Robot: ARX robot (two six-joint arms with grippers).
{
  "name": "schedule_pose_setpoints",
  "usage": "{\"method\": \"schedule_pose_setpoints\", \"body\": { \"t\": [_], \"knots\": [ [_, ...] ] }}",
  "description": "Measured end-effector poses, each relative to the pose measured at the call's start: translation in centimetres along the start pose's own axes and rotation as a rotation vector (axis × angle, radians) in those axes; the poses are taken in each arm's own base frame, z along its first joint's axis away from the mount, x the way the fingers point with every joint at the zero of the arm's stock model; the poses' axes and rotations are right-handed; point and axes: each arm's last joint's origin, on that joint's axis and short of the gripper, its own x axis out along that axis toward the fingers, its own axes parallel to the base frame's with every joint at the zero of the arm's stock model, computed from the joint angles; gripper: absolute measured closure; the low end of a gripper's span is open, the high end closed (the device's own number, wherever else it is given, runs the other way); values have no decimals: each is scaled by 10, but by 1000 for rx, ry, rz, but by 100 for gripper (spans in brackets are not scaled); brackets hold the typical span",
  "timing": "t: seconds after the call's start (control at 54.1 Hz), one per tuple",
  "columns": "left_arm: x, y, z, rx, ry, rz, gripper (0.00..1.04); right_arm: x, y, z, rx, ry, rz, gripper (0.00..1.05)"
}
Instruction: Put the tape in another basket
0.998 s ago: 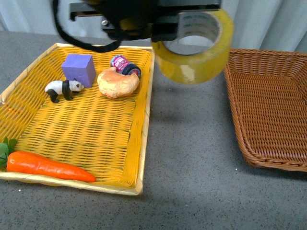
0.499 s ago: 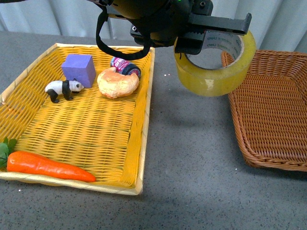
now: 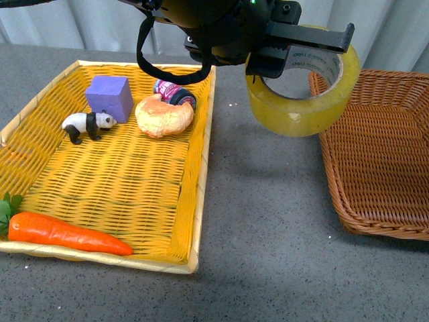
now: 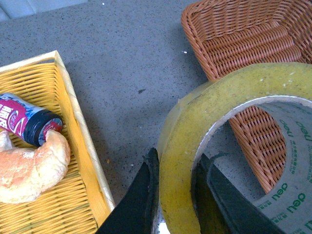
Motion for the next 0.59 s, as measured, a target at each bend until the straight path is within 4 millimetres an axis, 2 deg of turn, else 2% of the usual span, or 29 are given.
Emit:
{"method": "schedule_pose_setpoints", "body": {
  "t": [0.129, 0.296, 0.592],
  "knots": [
    [0, 1, 0, -1, 0, 7, 88, 33, -1, 12, -38, 109, 54, 9],
    [0, 1, 0, 0, 1, 5, 88, 74, -4, 14, -103, 194, 54, 9],
    [0, 1, 0, 0, 1, 5, 88, 118, 5, 15, -146, 251, 96, 9]
  ]
}}
